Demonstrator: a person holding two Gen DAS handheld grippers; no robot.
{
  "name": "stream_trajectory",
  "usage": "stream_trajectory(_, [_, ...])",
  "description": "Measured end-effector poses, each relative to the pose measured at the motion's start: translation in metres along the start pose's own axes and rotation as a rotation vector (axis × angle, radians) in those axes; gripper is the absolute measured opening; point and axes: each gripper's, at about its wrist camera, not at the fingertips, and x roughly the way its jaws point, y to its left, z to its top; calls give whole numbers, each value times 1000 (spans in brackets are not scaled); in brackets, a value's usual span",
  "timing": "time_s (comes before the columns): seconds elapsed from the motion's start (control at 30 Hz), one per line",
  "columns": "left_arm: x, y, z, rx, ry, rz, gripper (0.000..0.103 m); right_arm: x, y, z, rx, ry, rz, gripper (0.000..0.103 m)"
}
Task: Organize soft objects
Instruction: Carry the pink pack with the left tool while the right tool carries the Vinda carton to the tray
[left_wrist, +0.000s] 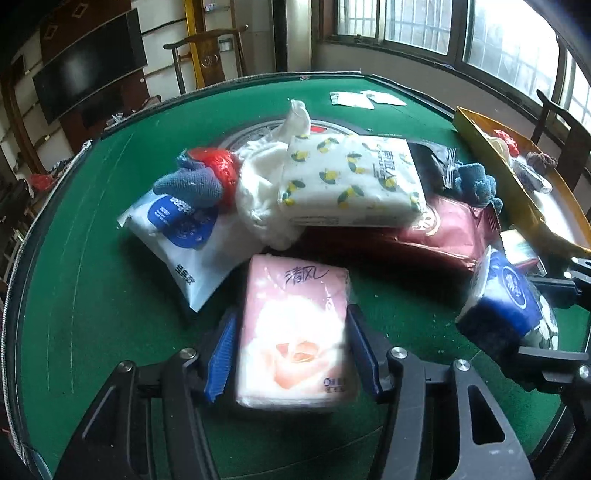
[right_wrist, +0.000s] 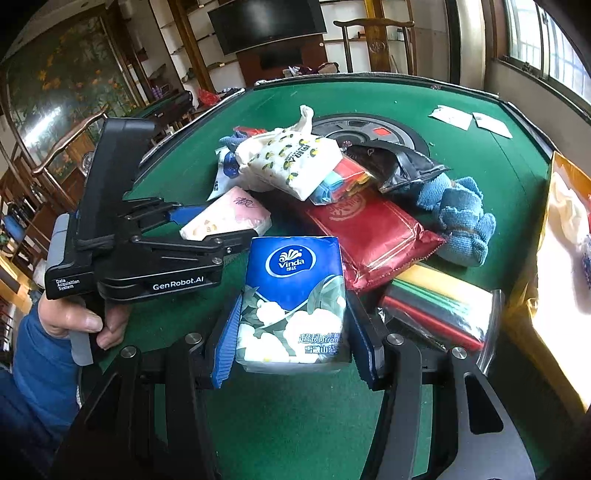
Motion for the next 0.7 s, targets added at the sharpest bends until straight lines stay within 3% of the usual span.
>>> stream_trajectory(0.23, [-6,7,1,-49,-34,-15,52,-1,-3,0,5,-8,-2,53])
stream_trajectory(0.57, [-41,-3,4,-38,-215,-103,52,-17,-8,3,20,-52,-10,53])
stream_trajectory(0.7, [-47,-15,7,-21,-241,-123,52,-29,-19,8,54,-87,-29,53])
